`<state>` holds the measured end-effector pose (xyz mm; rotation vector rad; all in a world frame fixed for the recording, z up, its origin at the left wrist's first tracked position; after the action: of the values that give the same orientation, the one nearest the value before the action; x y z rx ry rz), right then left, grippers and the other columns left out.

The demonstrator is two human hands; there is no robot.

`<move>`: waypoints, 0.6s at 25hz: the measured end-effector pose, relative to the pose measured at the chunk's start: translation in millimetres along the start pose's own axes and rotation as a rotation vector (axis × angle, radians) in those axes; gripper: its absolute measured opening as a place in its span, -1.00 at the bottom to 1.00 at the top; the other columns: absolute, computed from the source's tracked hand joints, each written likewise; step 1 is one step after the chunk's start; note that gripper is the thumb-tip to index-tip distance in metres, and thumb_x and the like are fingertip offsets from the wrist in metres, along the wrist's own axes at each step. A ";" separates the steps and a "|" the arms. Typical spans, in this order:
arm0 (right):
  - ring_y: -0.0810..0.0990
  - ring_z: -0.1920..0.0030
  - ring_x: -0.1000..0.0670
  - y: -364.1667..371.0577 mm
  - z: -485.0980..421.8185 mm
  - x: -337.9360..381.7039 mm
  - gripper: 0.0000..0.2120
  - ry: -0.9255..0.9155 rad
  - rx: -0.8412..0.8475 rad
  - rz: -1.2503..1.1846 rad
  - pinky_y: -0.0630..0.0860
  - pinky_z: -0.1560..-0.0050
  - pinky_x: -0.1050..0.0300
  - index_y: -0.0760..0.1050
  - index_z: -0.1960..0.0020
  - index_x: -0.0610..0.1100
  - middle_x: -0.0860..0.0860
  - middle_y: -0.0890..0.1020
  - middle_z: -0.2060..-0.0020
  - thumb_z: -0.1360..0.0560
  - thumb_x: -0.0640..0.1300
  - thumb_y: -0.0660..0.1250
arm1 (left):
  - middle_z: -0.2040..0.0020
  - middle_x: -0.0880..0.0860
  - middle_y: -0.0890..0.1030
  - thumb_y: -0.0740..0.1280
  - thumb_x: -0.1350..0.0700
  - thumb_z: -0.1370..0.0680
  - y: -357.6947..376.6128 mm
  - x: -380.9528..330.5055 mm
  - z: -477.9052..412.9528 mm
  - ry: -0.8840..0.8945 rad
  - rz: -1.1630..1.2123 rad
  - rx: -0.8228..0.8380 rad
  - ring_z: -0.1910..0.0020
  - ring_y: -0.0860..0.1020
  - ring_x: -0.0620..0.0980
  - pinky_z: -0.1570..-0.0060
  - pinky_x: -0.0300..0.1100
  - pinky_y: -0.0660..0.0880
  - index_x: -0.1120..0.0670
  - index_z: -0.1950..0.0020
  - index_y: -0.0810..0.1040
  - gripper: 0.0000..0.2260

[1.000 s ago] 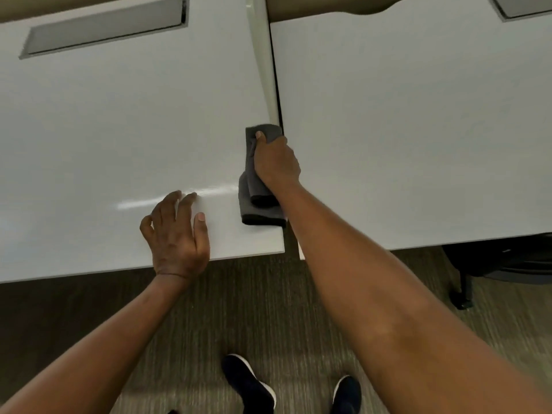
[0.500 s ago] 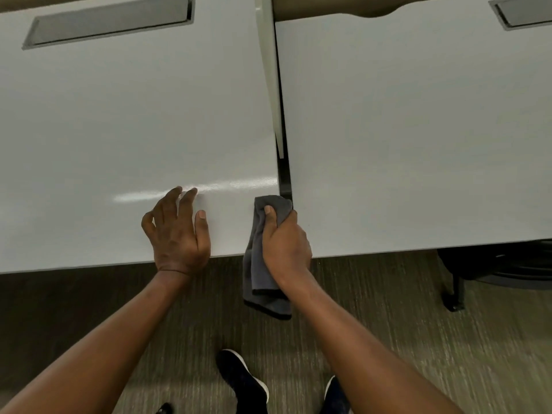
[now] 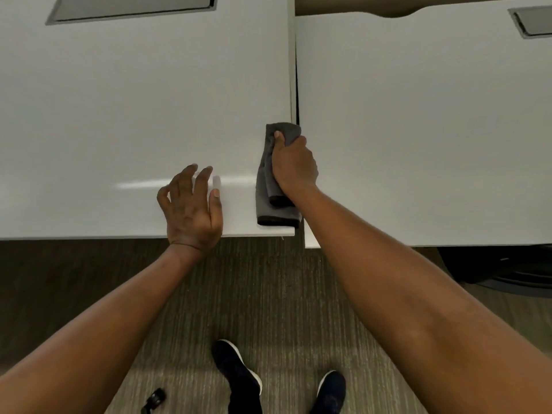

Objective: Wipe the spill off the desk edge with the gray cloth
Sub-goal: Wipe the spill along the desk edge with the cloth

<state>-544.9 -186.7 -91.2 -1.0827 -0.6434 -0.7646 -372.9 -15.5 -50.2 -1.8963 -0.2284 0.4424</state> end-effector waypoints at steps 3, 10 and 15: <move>0.52 -0.27 -0.24 1.5 54.1 -16.0 -0.35 -0.086 -0.032 0.107 0.45 -0.20 -0.12 0.24 -0.49 -0.19 -0.20 0.50 -0.31 -0.64 0.29 0.07 | -0.43 0.12 0.44 0.09 -0.06 -0.63 -1.4 -0.4 -1.2 -0.007 0.012 0.015 -0.42 0.39 0.12 -0.34 0.12 0.25 0.05 -0.47 0.40 -0.56; -0.16 -0.62 -0.35 11.9 114.5 -18.7 -0.21 -0.266 -0.008 0.715 -0.13 -0.62 -0.24 -0.20 -0.64 -0.28 -0.38 -0.14 -0.60 -0.67 0.24 -0.06 | -0.50 0.16 0.38 0.12 -0.03 -0.63 -10.4 -0.3 -0.5 -0.068 0.085 0.086 -0.48 0.35 0.16 -0.42 0.14 0.23 0.12 -0.54 0.35 -0.50; -0.12 -0.61 -0.38 53.0 98.2 28.3 -0.19 -0.388 -0.066 0.904 -0.15 -0.60 -0.29 -0.08 -0.63 -0.33 -0.41 -0.08 -0.59 -0.66 0.27 -0.12 | -0.49 0.13 0.39 0.13 -0.08 -0.64 -27.9 57.2 -1.0 -0.097 0.291 0.068 -0.49 0.32 0.13 -0.42 0.08 0.22 0.12 -0.52 0.38 -0.50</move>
<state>-494.5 -86.9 -63.7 -1.4305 -0.3763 0.2133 -318.9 14.5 -35.0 -1.8487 0.0010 0.7305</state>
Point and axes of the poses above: each hand's wrist, its own z-axis away from the middle knuckle, its own y-axis out of the palm, x = y × z, the point moved 9 cm from there along -z, towards the middle knuckle
